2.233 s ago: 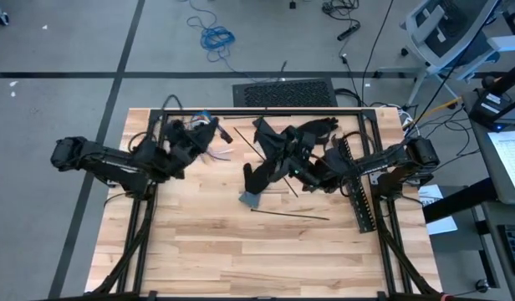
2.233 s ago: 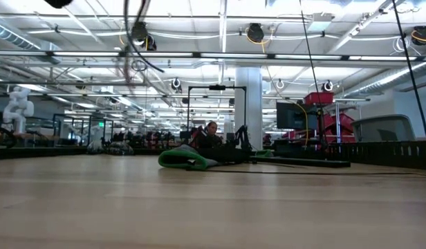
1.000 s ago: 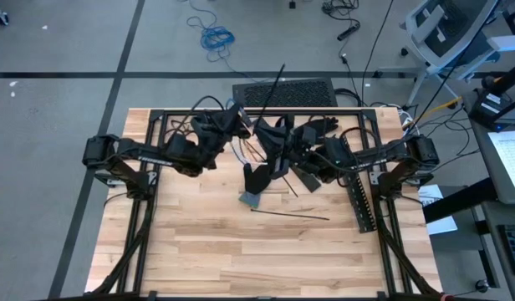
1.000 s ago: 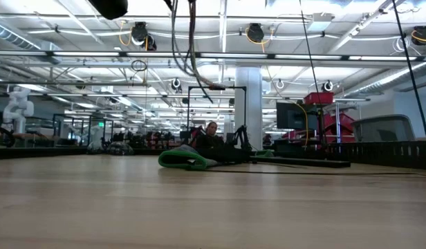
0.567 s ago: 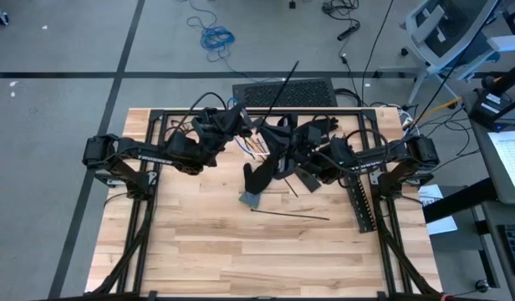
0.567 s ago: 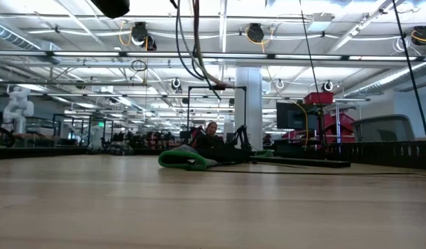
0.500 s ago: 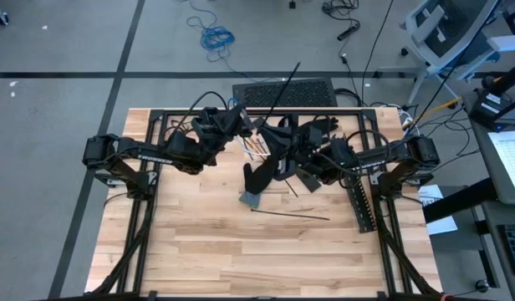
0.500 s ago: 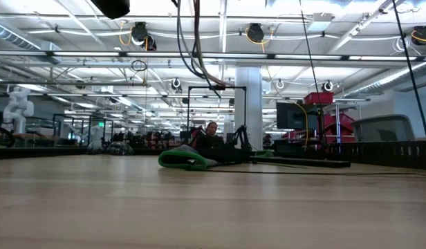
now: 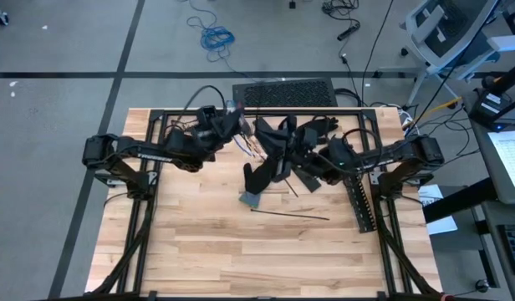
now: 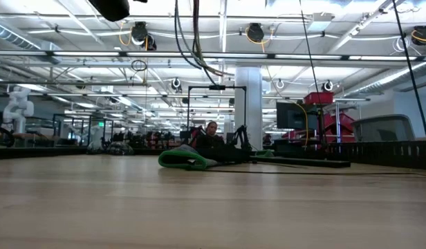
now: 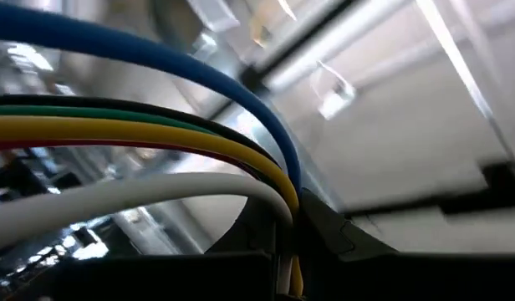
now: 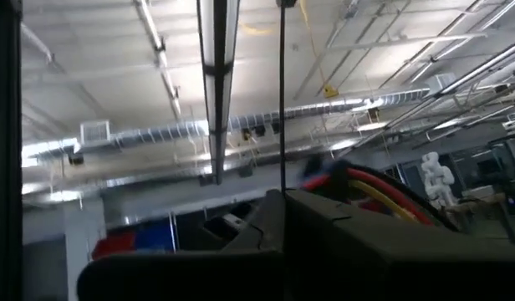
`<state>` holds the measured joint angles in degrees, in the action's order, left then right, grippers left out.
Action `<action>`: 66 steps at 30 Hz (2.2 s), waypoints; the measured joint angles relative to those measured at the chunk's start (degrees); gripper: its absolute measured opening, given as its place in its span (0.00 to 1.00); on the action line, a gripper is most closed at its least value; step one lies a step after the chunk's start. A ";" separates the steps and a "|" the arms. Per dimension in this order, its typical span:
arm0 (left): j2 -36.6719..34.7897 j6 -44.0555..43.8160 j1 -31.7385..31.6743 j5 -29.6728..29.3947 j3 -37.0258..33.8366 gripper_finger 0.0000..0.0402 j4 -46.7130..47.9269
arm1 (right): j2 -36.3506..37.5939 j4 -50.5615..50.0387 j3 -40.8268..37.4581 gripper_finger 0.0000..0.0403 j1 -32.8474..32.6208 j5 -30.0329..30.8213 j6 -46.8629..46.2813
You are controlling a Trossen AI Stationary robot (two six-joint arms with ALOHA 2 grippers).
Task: Ziptie cables
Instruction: Wrap the black zip tie on the cable
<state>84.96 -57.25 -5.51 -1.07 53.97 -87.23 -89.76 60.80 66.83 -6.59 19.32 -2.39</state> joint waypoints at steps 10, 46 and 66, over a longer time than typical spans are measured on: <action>-14.76 30.65 5.39 16.74 -3.53 0.06 48.56 | 8.83 -51.91 0.00 0.00 -4.99 7.93 -20.76; -33.05 51.44 12.74 -12.58 -3.45 0.06 85.25 | -4.76 -116.22 0.04 0.05 -20.45 -7.29 -57.61; -29.85 50.20 12.78 -10.96 -3.45 0.06 84.86 | -14.41 -112.81 -0.02 0.49 -5.43 -2.31 -76.62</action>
<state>55.11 -7.04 7.27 -12.03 50.52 -2.37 -104.16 -52.01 66.81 -12.02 17.01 -79.02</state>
